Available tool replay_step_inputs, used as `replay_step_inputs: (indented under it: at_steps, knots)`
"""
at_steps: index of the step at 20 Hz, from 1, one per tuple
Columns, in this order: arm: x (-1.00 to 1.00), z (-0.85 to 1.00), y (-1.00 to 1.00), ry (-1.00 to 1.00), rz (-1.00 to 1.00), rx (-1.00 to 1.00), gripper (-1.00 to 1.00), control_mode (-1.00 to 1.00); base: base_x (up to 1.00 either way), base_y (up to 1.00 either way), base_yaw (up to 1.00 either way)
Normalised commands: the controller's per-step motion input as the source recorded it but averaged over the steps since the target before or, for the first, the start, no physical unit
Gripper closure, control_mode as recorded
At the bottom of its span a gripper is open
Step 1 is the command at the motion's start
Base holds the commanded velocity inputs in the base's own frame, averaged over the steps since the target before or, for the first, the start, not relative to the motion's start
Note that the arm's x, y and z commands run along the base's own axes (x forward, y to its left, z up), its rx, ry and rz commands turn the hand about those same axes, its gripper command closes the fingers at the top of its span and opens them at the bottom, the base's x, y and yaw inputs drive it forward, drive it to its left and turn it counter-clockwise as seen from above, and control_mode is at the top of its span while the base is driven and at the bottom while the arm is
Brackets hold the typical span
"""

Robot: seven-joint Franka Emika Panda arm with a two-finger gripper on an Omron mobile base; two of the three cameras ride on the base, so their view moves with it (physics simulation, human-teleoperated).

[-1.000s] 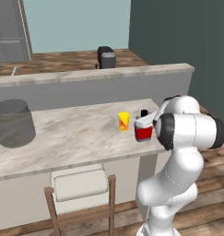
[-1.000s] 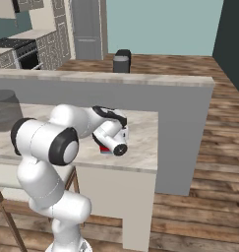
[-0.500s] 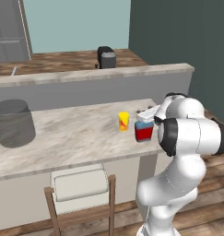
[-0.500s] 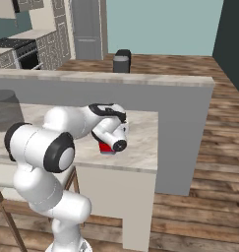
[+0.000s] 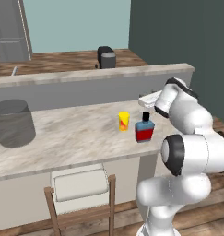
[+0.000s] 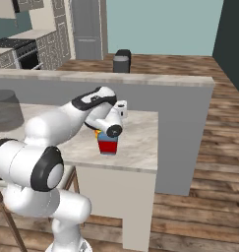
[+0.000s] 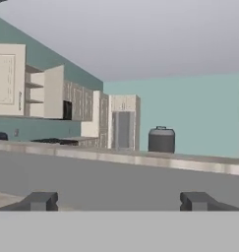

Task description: Open the cabinet directly in front. Then move the liquor and the cup to the dining counter with the jar on it.

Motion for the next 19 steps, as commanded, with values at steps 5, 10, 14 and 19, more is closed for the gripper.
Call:
replay_step_inputs:
  at_steps: [5,10,14,19]
  knots:
    - [-0.65,1.0,0.0,0.0,-0.04,0.0,-1.0,-1.0,0.0,0.0,0.0]
    - [-0.98,1.0,-0.17,0.03,-0.05,0.01,-1.0,-1.0,0.0,0.0,0.0]
    - [-1.0,1.0,-0.31,0.12,-0.09,0.05,-1.0,-1.0,0.0,0.0,0.0]
    - [-1.0,1.0,-0.43,0.25,-0.12,0.07,-1.0,-1.0,0.0,0.0,0.0]
